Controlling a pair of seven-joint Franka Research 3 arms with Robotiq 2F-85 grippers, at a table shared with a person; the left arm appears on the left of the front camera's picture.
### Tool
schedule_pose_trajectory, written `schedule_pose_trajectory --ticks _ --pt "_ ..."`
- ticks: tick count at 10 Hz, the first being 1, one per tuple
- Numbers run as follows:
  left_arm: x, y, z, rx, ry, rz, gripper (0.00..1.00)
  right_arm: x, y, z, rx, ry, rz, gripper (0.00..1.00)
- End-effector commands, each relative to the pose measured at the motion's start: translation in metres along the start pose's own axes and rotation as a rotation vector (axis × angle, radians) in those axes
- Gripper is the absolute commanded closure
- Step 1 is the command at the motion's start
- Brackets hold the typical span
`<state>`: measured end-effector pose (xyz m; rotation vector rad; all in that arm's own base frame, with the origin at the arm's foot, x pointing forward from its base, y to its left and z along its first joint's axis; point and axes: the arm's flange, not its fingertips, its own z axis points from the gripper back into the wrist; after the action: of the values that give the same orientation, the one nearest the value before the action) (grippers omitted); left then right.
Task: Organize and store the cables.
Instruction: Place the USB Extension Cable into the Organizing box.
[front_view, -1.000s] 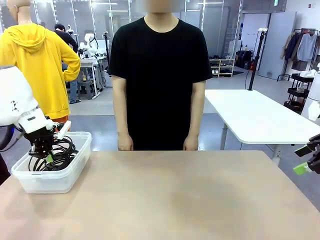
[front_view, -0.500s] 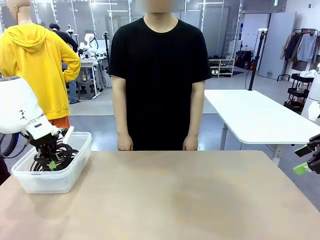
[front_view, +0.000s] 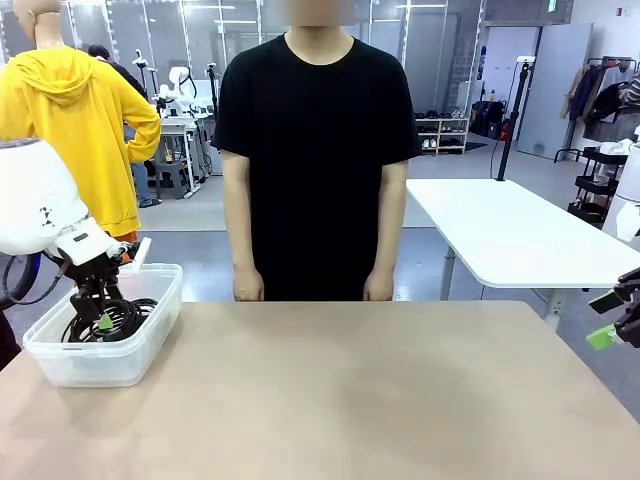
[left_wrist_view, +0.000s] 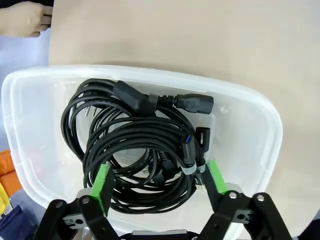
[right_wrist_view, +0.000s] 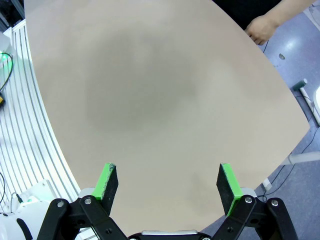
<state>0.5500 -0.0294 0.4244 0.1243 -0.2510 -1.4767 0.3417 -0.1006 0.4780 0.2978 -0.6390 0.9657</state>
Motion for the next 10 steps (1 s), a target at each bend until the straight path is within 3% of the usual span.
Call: schedule_pose_trajectory --ticks 1,3,4,10 --pt "0.001 -0.002 0.007 -0.025 0.044 0.05 0.0 0.001 0.0 0.0 0.006 -0.009 -0.007 0.0" --pt "0.01 -0.011 0.017 -0.006 0.061 0.09 0.0 0.001 0.0 0.0 0.006 -0.009 -0.007 0.0" --pt "0.001 -0.001 0.003 -0.004 0.021 0.043 0.0 0.001 0.0 0.0 0.006 -0.009 -0.007 0.0" --pt "0.001 -0.001 0.003 -0.004 0.021 0.043 0.0 0.001 0.0 0.0 0.006 -0.009 -0.007 0.0"
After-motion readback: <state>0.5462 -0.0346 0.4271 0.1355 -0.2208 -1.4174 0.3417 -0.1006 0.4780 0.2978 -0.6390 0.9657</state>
